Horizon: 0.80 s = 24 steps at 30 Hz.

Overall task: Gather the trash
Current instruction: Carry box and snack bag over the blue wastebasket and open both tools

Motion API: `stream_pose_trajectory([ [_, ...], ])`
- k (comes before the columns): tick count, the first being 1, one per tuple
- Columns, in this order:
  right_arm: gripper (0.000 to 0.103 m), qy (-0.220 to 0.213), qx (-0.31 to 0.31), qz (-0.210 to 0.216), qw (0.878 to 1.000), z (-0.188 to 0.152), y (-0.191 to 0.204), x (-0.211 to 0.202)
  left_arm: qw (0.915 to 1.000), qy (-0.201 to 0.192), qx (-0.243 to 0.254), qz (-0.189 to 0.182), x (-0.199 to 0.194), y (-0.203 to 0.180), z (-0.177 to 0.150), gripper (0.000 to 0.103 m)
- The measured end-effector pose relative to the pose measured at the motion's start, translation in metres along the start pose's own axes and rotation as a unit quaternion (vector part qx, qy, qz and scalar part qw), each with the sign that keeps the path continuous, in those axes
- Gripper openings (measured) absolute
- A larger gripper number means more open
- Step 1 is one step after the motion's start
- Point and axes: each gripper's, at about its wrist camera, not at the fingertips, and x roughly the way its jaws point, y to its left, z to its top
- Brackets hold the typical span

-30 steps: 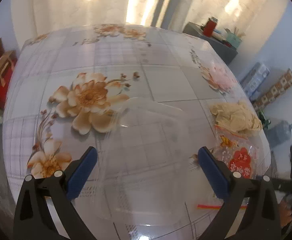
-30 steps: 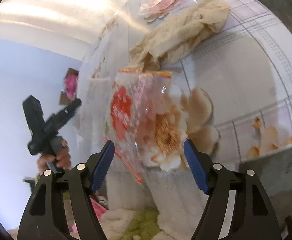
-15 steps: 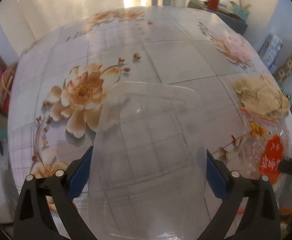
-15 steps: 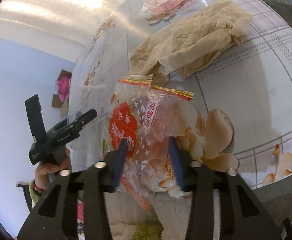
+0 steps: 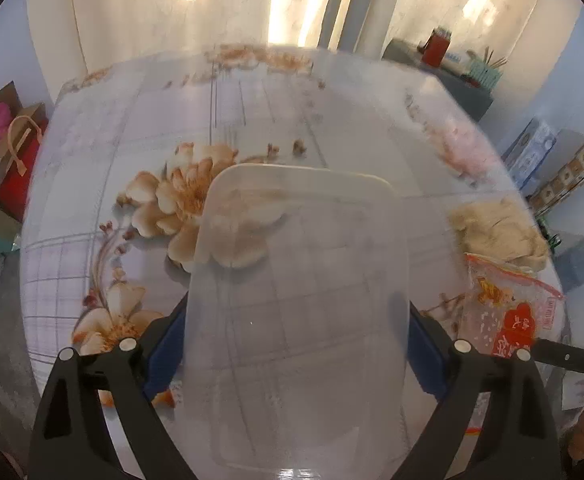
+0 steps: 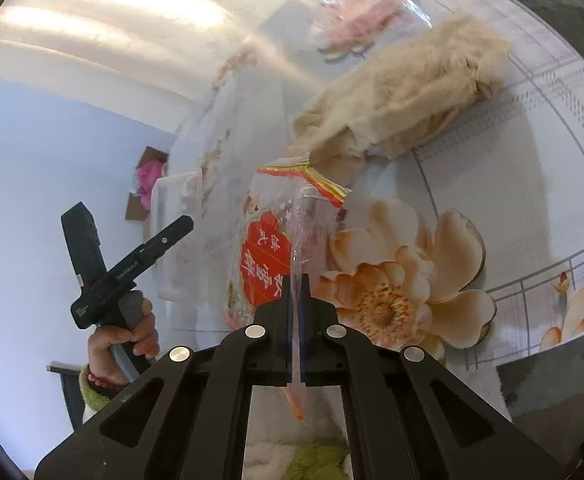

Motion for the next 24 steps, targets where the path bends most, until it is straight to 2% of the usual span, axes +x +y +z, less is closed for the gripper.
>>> stream_pose_trajectory([
  [7, 0.001, -0.027, -0.026, 0.019, 0.999, -0.008, 0.015, -0.029, 0.998, -0.055, 0.005, -0.03, -0.049, -0.018, 0.01, 0.091],
  [12, 0.0, -0.065, -0.01, 0.032, 0.997, -0.014, 0.0, -0.058, 0.9936, -0.082, 0.037, -0.068, -0.073, -0.054, 0.022, 0.091],
  [15, 0.0, -0.099, 0.01, 0.04, 0.994, -0.016, -0.022, -0.089, 0.9895, -0.084, 0.067, -0.097, -0.079, -0.089, 0.033, 0.091],
  [19, 0.0, -0.163, 0.047, 0.037, 0.985, -0.02, -0.062, -0.14, 0.9789, -0.079, 0.121, -0.145, -0.08, -0.16, 0.048, 0.091],
  [24, 0.0, -0.259, 0.123, -0.017, 0.958, -0.046, -0.147, -0.216, 0.9608, -0.044, 0.185, -0.201, -0.058, -0.266, 0.055, 0.091],
])
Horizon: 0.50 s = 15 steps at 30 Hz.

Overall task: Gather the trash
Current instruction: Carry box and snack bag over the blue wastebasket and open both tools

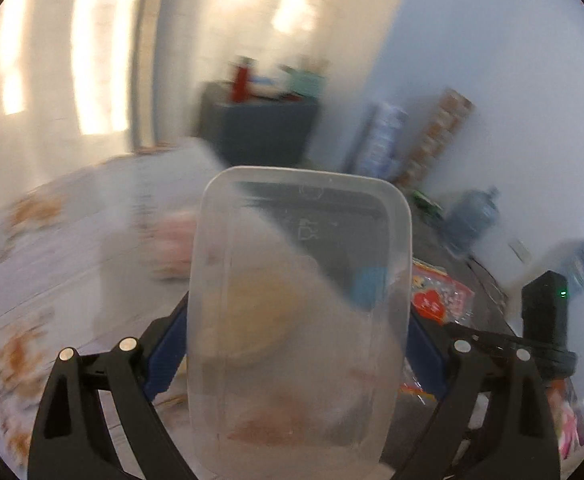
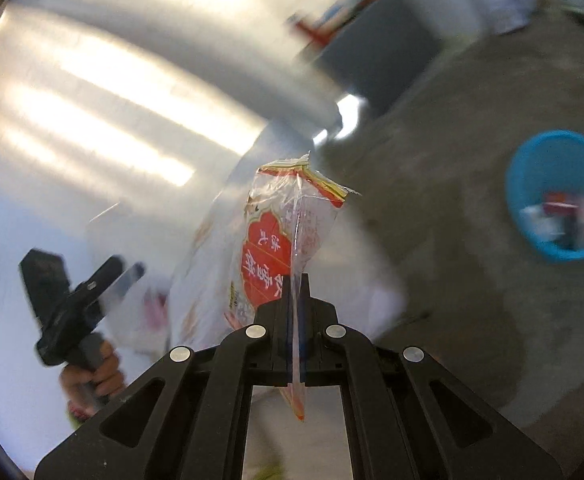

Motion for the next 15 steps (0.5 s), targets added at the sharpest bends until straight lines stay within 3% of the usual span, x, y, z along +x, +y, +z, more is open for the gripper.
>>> stream_pose_trajectory([
  [4, 0.0, -0.061, 0.085, -0.063, 0.993, 0.017, -0.088, -0.048, 0.9955, 0.065, 0.037, -0.059, 0.086, -0.077, 0.02, 0.091],
  [8, 0.001, -0.105, 0.152, -0.137, 0.973, 0.025, -0.169, -0.083, 0.9833, 0.149, 0.05, -0.091, 0.18, -0.142, 0.022, 0.091],
  [12, 0.001, -0.112, 0.205, -0.177, 0.956, 0.023, -0.231, -0.086, 0.9688, 0.226, 0.078, -0.065, 0.279, -0.198, 0.008, 0.091],
  [15, 0.001, -0.105, 0.225, -0.187, 0.951, 0.027, -0.263, -0.079, 0.96, 0.262, 0.088, -0.046, 0.333, -0.22, -0.006, 0.092],
])
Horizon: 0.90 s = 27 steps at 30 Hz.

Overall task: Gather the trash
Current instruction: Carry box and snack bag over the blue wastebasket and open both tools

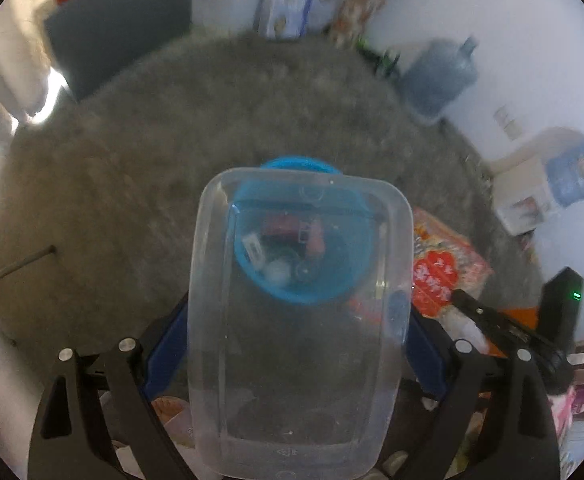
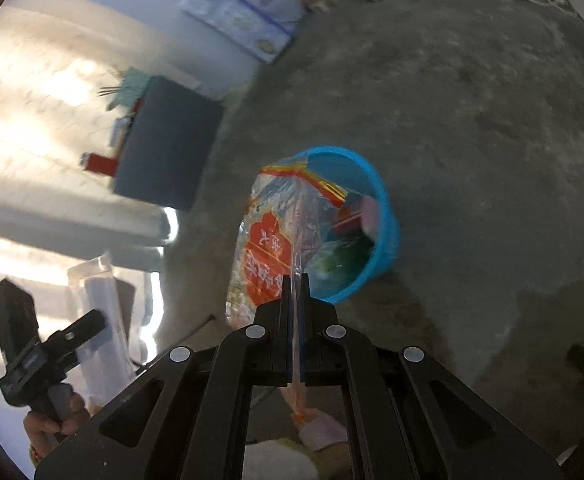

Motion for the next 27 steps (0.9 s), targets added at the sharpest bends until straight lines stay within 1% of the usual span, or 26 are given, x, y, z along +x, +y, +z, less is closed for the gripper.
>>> stream_pose_trajectory([
  [1, 0.001, 0.003, -0.001, -0.009, 1.0, 0.004, -0.006, 0.011, 0.9998, 0.015, -0.005, 0.011, 0.024, -0.003, 0.009, 0.092],
  [3, 0.001, 0.013, 0.007, -0.015, 1.0, 0.014, -0.012, 0.03, 0.9992, 0.034, -0.007, 0.021, 0.054, -0.007, 0.019, 0.092],
  [5, 0.001, 0.019, 0.008, -0.021, 1.0, 0.017, -0.008, 0.052, 0.998, 0.052, -0.013, 0.034, 0.085, -0.003, 0.031, 0.092],
  [7, 0.001, 0.024, 0.006, -0.029, 0.999, 0.023, -0.011, 0.06, 0.9972, 0.058, -0.017, 0.045, 0.104, -0.001, 0.043, 0.092],
  [9, 0.003, 0.024, -0.004, -0.041, 0.999, 0.032, -0.008, 0.076, 0.9971, 0.059, -0.015, 0.046, 0.115, -0.001, 0.051, 0.094],
  [10, 0.006, 0.024, -0.009, -0.044, 0.999, 0.036, -0.004, 0.078, 0.9973, 0.056, -0.014, 0.047, 0.12, -0.002, 0.056, 0.094],
  [11, 0.007, 0.024, -0.016, -0.046, 0.999, 0.039, -0.002, 0.086, 0.9976, 0.048, -0.015, 0.048, 0.126, -0.007, 0.066, 0.095],
  [12, 0.009, 0.022, -0.02, -0.048, 0.998, 0.042, -0.002, 0.092, 0.998, 0.04, -0.014, 0.047, 0.129, -0.008, 0.072, 0.096],
  [13, 0.017, 0.022, -0.028, -0.055, 0.998, 0.044, -0.002, 0.1, 0.9982, 0.035, -0.014, 0.046, 0.131, -0.006, 0.073, 0.097],
  [14, 0.029, 0.024, -0.042, -0.073, 0.996, 0.047, -0.002, 0.111, 0.9983, 0.03, -0.015, 0.048, 0.133, -0.007, 0.078, 0.097],
  [16, 0.042, 0.024, -0.053, -0.088, 0.994, 0.049, -0.006, 0.126, 0.9987, 0.02, -0.018, 0.043, 0.137, -0.009, 0.081, 0.097],
  [18, 0.042, 0.031, -0.06, -0.096, 0.993, 0.05, -0.01, 0.137, 0.9992, 0.015, -0.017, 0.034, 0.136, -0.01, 0.083, 0.097],
  [20, 0.042, 0.033, -0.066, -0.111, 0.991, 0.05, -0.013, 0.139, 0.9992, 0.014, -0.01, 0.035, 0.137, -0.01, 0.084, 0.097],
  [23, 0.05, 0.019, -0.078, -0.115, 0.99, 0.051, -0.013, 0.134, 0.9994, 0.006, -0.012, 0.031, 0.134, -0.005, 0.085, 0.097],
  [27, 0.05, 0.001, -0.084, -0.124, 0.989, 0.048, -0.016, 0.12, 0.9994, -0.006, -0.03, 0.017, 0.12, -0.001, 0.083, 0.097],
])
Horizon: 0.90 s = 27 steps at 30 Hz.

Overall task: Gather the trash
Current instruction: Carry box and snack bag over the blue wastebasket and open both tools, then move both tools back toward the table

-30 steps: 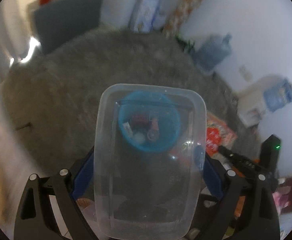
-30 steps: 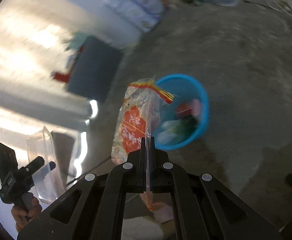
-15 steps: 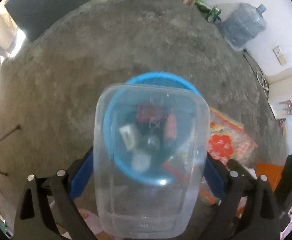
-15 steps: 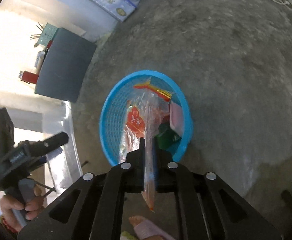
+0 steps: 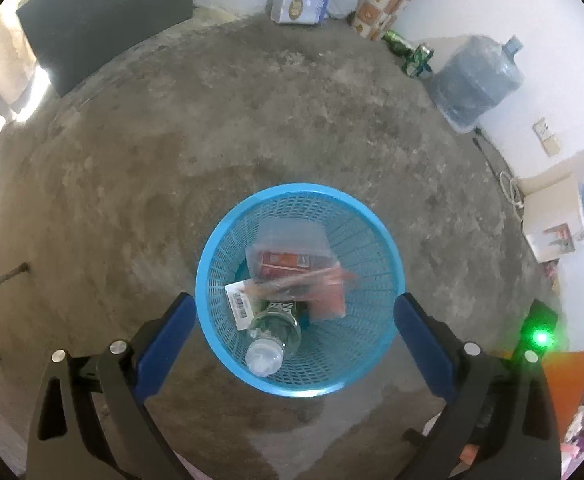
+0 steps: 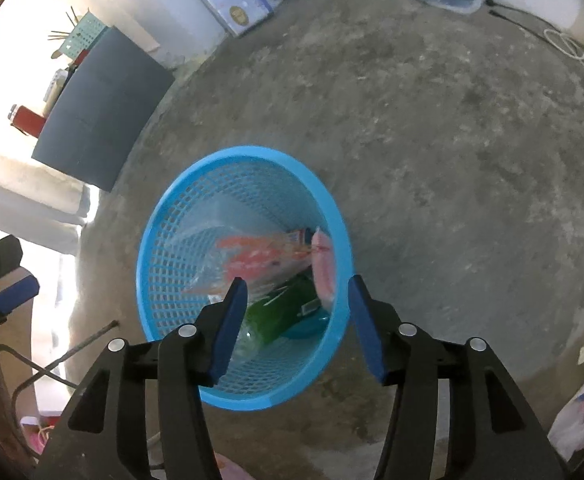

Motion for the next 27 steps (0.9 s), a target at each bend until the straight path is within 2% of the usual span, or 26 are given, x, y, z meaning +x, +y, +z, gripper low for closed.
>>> stream_pose_trajectory([
  [5, 0.05, -0.021, 0.007, -0.001, 1.0, -0.008, -0.009, -0.024, 0.9995, -0.026, -0.004, -0.017, -0.039, -0.001, -0.004, 0.097],
  [9, 0.05, -0.038, 0.013, 0.007, 0.999, -0.021, -0.014, -0.052, 0.9974, -0.056, -0.001, -0.046, -0.092, -0.003, -0.015, 0.097],
  [12, 0.057, -0.058, 0.013, 0.022, 0.998, -0.034, -0.012, -0.084, 0.9922, -0.081, 0.001, -0.095, -0.147, 0.001, -0.037, 0.097],
  [16, 0.064, -0.077, 0.007, 0.044, 0.996, -0.052, -0.007, -0.126, 0.9868, -0.115, -0.001, -0.114, -0.206, 0.015, -0.076, 0.097],
  [20, 0.065, -0.082, -0.007, 0.066, 0.994, -0.062, 0.008, -0.158, 0.9821, -0.15, -0.008, -0.113, -0.261, 0.043, -0.131, 0.097],
  [22, 0.066, -0.081, -0.027, 0.08, 0.993, -0.066, 0.025, -0.175, 0.98, -0.171, -0.009, -0.1, -0.284, 0.061, -0.16, 0.097],
  [24, 0.069, -0.081, -0.048, 0.096, 0.991, -0.069, 0.045, -0.186, 0.9774, -0.197, -0.016, -0.074, -0.302, 0.083, -0.187, 0.097],
  [25, 0.069, -0.08, -0.059, 0.101, 0.99, -0.071, 0.057, -0.192, 0.9757, -0.212, -0.028, -0.049, -0.315, 0.1, -0.206, 0.097],
  [27, 0.069, -0.077, -0.085, 0.119, 0.986, -0.074, 0.084, -0.201, 0.9711, -0.231, -0.052, -0.027, -0.331, 0.125, -0.232, 0.097],
])
